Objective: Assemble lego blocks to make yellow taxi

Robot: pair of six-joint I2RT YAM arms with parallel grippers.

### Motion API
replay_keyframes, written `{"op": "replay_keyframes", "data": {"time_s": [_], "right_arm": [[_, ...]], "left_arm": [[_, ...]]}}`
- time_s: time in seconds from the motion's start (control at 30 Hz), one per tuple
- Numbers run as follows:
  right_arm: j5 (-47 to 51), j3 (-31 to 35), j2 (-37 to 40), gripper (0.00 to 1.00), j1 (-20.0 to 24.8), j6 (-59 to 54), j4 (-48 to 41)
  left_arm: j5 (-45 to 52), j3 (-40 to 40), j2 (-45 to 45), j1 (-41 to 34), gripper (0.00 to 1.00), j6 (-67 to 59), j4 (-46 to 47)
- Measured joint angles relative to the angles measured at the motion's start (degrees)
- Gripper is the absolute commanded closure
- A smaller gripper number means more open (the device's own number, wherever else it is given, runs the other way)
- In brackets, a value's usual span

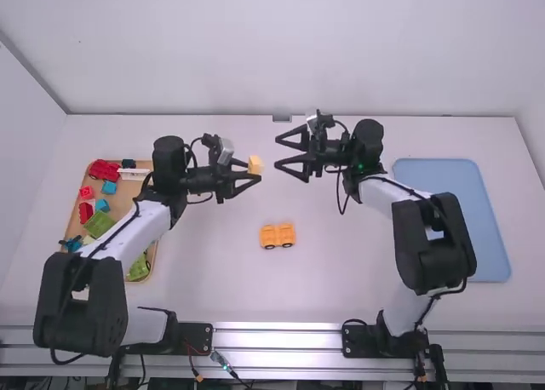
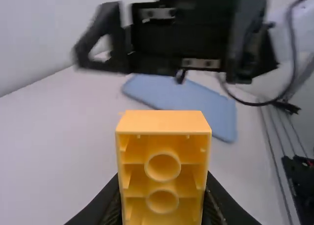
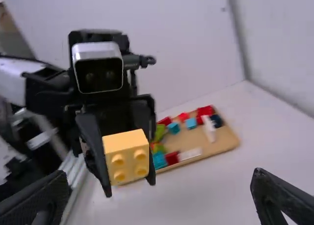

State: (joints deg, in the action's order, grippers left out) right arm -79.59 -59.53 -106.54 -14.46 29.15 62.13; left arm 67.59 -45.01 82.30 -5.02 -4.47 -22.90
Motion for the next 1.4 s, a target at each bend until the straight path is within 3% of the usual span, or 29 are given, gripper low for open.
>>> {"op": "replay_keyframes", "data": {"time_s": [0.3, 0.6, 0.97, 1.17, 1.2, 1.37, 1.4], "right_arm": [[-7.5, -1.6, -0.9, 0.09, -4.0, 1.5, 0.3], [-8.1, -1.6, -0.9, 0.29, -5.1, 0.6, 0.7], [-7.3, -1.6, -0.9, 0.41, -5.4, -0.9, 0.1], [-6.1, -1.6, -0.9, 0.61, -5.9, -2.0, -0.1], [-5.9, -1.6, -0.9, 0.69, -5.9, -2.3, -0.1], [-5.5, -1.6, -0.9, 0.89, -5.9, -3.8, 0.1], [-5.4, -1.6, -1.0, 0.89, -5.8, -4.0, 0.2]], "left_arm": [[1.9, 0.0, 0.0, -1.5, 0.98, -0.1, -2.6], [2.1, 0.0, 1.6, -1.5, 0.98, -0.2, -3.1], [2.3, 0.0, 2.2, -1.5, 0.98, -0.1, -3.9], [3.5, 0.0, 2.2, -1.5, 0.98, -0.1, -4.0], [3.8, 0.0, 2.2, -1.5, 0.98, -0.1, -4.0], [3.9, 0.0, 2.2, -1.5, 0.93, 0.8, -3.8], [3.9, 0.0, 2.2, -1.4, 0.74, 1.0, -3.8]]}}
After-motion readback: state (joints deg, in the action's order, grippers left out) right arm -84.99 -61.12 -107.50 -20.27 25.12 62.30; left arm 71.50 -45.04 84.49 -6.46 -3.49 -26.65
